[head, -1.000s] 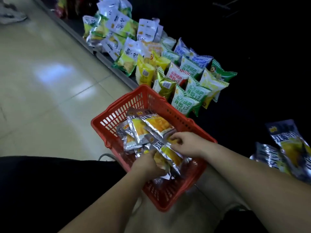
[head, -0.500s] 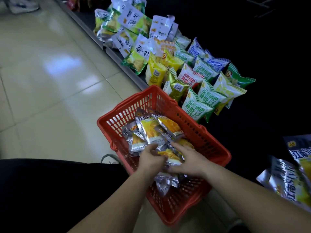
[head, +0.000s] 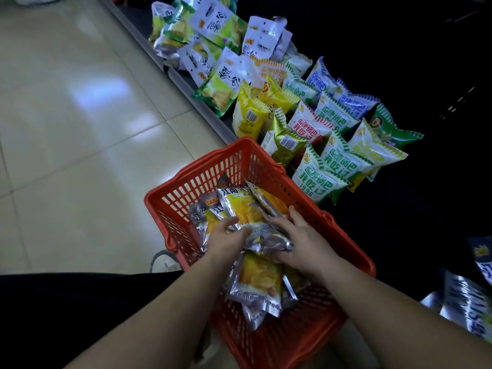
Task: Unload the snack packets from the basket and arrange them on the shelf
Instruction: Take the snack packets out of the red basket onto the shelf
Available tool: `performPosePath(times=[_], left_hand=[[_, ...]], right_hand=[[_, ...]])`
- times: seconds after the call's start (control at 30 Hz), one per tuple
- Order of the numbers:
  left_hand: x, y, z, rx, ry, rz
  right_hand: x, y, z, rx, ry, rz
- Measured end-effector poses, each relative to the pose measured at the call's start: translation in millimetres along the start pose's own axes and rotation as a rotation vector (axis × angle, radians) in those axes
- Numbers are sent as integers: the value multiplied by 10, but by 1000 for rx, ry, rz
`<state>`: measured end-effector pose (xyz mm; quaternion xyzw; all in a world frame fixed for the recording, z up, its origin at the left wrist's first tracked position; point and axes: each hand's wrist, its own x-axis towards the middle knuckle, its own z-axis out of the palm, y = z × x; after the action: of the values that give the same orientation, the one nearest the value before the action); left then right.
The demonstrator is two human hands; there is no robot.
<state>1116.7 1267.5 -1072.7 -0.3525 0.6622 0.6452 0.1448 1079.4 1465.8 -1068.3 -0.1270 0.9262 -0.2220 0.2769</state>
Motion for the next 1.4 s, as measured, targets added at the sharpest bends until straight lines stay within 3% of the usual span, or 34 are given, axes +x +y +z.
performPosePath(times=[0.1, 0.33, 0.53, 0.67, 0.77, 1.1, 1.4], left_hand=[[97, -26, 30, -27, -127, -50], [182, -141, 113, -166, -150, -128], [57, -6, 172, -144, -82, 19], [-143, 93, 134, -119, -88, 127], [-343, 162, 36, -80, -123, 175], [-989, 598, -79, 200, -112, 418], [-1581, 877, 479, 273, -297, 526]], right_hand=[[79, 4, 52, 49, 21, -30], [97, -33, 64, 5, 146, -68], [-86, -294, -194, -116, 304, -122], [-311, -443, -373, -167, 305, -232], [-456, -434, -428, -206, 302, -210], [-1163, -473, -930, 11, 404, -155], [-2037, -40, -1295, 219, 582, -18]])
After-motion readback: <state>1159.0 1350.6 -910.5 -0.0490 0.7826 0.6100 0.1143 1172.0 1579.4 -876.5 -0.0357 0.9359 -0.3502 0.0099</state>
